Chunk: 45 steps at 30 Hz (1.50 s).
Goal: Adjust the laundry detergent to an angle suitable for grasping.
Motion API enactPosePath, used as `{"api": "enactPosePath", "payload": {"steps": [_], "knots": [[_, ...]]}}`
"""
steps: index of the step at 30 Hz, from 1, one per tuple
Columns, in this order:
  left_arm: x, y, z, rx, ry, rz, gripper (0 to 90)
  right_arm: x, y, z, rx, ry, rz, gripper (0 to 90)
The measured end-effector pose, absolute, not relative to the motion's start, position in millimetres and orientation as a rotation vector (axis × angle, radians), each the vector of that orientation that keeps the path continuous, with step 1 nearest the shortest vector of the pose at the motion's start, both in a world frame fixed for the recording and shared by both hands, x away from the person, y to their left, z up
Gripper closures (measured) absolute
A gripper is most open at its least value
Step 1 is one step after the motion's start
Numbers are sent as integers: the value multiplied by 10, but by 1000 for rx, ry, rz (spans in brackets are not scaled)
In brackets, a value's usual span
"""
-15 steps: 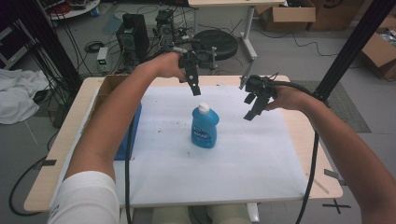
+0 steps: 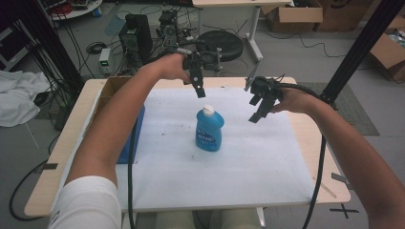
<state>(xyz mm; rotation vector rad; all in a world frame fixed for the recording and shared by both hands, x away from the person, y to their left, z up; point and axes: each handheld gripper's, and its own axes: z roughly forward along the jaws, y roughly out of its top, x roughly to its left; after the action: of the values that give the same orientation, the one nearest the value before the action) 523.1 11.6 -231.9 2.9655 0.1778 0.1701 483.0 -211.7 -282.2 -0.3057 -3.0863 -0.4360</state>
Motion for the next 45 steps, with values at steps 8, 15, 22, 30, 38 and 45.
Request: {"api": "enactPosePath", "payload": {"steps": [8, 15, 22, 30, 38, 45], "knots": [[5205, 143, -2287, 2960, 178, 178, 210, 4803, -2101, -2812, -309, -3091, -442, 176], [5197, 160, -2268, 2956, 181, 186, 209, 4768, -2138, -2788, -342, -3079, -552, 174], [5190, 160, -2259, 2954, 177, 191, 210, 4699, -2169, -2780, -371, -3055, -669, 177], [5191, 161, -2263, 2952, 176, 191, 209, 4618, -2206, -2855, -403, -3039, -751, 180], [5185, 166, -2263, 2953, 173, 198, 209, 4554, -2226, -2902, -419, -3027, -831, 179], [5185, 190, -2262, 2955, 177, 201, 208, 4477, -2256, -2966, -451, -3002, -986, 166]]}}
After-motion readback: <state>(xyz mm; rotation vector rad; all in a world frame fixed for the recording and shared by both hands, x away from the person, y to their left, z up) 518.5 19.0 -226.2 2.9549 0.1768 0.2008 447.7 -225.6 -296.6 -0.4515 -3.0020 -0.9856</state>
